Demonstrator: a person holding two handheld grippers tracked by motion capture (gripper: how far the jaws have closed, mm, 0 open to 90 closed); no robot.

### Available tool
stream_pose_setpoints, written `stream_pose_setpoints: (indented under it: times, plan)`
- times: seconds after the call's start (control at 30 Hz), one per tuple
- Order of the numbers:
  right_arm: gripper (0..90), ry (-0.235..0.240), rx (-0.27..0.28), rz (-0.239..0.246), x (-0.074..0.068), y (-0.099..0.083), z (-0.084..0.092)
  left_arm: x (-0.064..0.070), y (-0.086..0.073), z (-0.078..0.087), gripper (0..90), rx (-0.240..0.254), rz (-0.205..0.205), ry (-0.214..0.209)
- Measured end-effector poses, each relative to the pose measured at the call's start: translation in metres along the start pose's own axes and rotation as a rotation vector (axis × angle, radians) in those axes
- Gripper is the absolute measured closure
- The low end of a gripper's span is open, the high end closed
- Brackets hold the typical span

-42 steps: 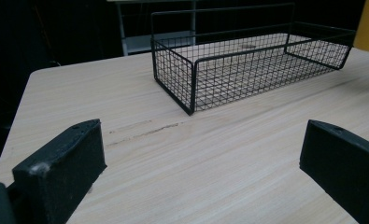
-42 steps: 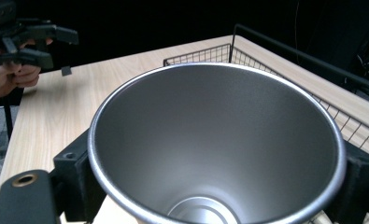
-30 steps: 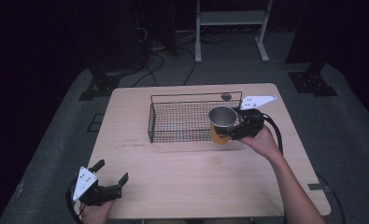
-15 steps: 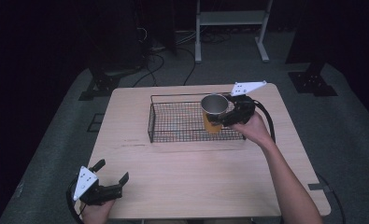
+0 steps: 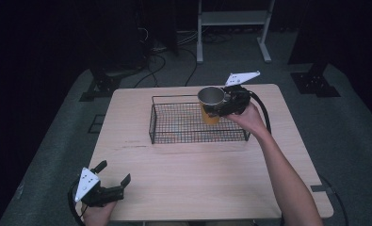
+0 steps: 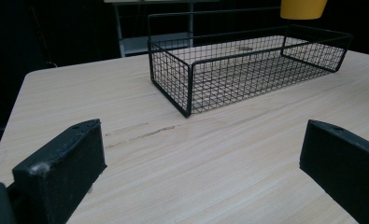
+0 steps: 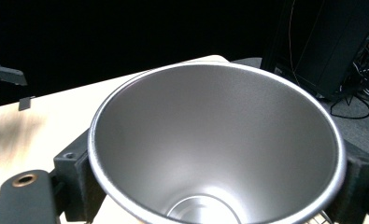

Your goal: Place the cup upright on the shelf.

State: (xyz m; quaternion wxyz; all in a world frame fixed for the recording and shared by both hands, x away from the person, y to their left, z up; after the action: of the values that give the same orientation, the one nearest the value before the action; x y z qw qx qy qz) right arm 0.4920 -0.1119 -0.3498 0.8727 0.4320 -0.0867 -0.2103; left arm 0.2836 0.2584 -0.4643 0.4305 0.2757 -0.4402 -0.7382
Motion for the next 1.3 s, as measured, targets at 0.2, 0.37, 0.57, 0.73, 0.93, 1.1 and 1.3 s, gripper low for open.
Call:
stream_pose_setpoints:
  times: [0.2, 0.37, 0.57, 0.73, 0.93, 1.1, 1.3]
  plan:
    - [12.2, 0.004, 0.009, -0.008, 0.007, 0.005, -0.007, 0.0, 0.0, 0.0, 0.0, -0.002, -0.002, 0.0]
    - [12.2, 0.015, -0.021, -0.009, 0.014, 0.007, -0.02, 0.0, 0.0, 0.0, 0.0, -0.002, -0.004, -0.001]
    - [12.2, 0.018, -0.013, -0.001, 0.018, 0.011, -0.029, -0.001, -0.001, 0.001, 0.0, -0.003, -0.002, 0.002]
    - [12.1, 0.03, -0.033, -0.028, 0.026, 0.005, -0.038, -0.003, -0.001, 0.003, 0.0, 0.002, 0.007, 0.005]
    - [12.1, 0.026, -0.044, -0.038, 0.029, 0.002, -0.046, -0.003, -0.001, 0.003, 0.0, 0.004, 0.005, 0.007]
    - [12.1, 0.039, -0.065, -0.05, 0.032, 0.0, -0.057, -0.004, -0.001, 0.004, 0.0, 0.006, 0.008, 0.006]
    - [12.1, 0.046, -0.107, -0.057, 0.035, -0.006, -0.071, -0.006, -0.002, 0.006, 0.0, 0.01, 0.009, 0.012]
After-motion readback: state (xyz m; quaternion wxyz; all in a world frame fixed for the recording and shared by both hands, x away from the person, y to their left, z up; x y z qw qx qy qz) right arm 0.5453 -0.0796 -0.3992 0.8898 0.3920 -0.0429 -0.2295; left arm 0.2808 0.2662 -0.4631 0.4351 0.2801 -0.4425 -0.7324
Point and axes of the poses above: each handheld gripper's, and its own axes: z roughly backward along the jaws, y roughly out of its top, x roughly to its right, the point moved 6 cm from there along -z, roughly forward along the jaws, and after that the axes turned 14 degrees about -x, right-handed, at the moved point
